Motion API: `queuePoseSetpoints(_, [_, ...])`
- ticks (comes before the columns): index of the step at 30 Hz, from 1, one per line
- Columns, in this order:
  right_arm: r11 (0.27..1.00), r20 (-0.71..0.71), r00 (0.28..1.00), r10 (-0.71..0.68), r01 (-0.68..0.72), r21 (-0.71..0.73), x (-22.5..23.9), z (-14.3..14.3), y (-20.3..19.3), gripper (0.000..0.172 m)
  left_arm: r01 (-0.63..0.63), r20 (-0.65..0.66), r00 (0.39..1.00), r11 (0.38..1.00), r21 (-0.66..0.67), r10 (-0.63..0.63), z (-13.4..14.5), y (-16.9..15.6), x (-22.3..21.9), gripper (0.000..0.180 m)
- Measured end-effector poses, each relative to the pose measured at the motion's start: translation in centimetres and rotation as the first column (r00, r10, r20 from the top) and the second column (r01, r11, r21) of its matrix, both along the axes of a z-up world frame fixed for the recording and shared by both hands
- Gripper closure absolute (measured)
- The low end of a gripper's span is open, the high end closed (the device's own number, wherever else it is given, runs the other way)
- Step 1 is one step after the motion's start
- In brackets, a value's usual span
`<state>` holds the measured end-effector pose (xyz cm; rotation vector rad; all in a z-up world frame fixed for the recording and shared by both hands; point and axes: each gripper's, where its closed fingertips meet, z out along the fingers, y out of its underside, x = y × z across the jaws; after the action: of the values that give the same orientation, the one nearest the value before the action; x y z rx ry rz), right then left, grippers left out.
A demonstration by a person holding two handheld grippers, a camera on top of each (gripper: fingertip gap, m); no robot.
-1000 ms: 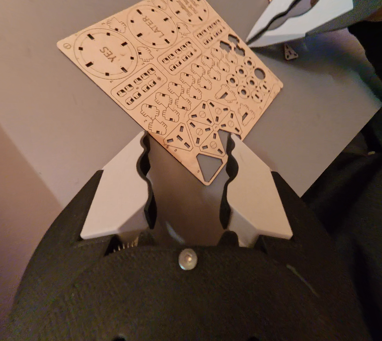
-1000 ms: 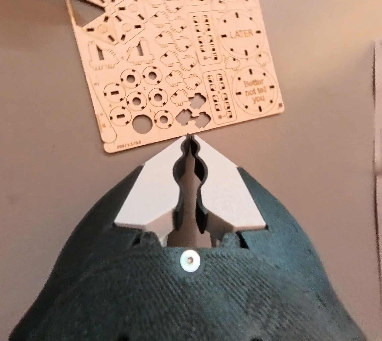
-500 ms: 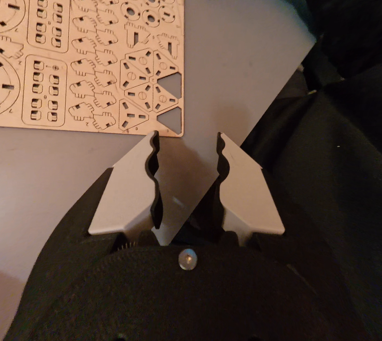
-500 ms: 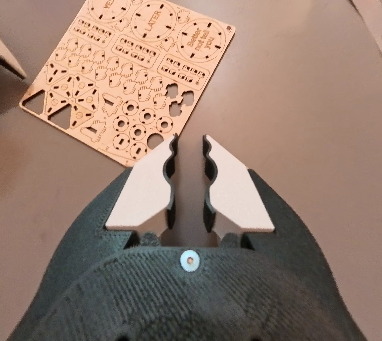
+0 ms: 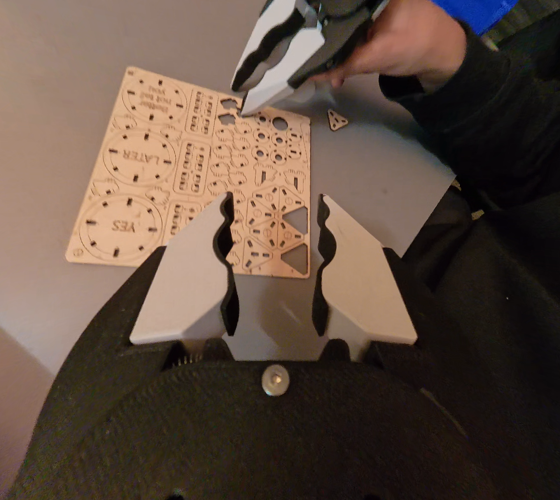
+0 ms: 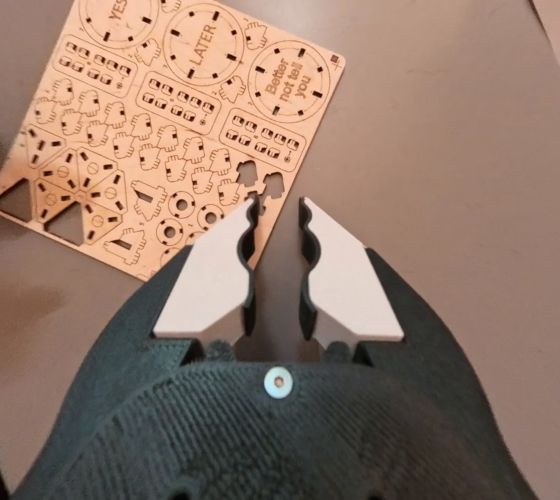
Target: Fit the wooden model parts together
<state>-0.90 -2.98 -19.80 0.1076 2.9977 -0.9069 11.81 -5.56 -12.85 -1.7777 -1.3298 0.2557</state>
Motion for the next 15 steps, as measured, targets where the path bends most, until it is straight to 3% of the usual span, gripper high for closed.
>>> queuePoseSetpoints(2, [1.000, -0.029, 0.999, 0.014, -0.013, 0.015, 0.3, 0.0, -0.1, 0.159, 0.023, -0.029, 0.999, 1.000, 0.002, -0.023, 0.9, 0.2, -1.3, 0.127])
queuePoseSetpoints(7, [1.000, -0.071, 0.997, 0.018, -0.019, -0.013, -0.1, 0.0, -0.7, 0.160, 0.047, -0.087, 0.995, 0.995, -0.084, -0.055, 2.1, -0.6, -6.4, 0.126])
queuePoseSetpoints(11, [0.997, -0.088, 0.995, 0.048, -0.053, -0.062, -0.1, 0.1, -0.9, 0.160, 0.026, -0.041, 0.999, 0.982, -0.184, -0.034, 0.5, -2.7, -10.9, 0.125])
queuePoseSetpoints(15, [0.993, -0.090, 0.993, 0.076, -0.084, -0.086, 0.1, 0.3, -0.7, 0.160, 0.065, 0.024, 0.998, 0.995, -0.075, -0.063, -1.5, -2.7, -13.1, 0.123])
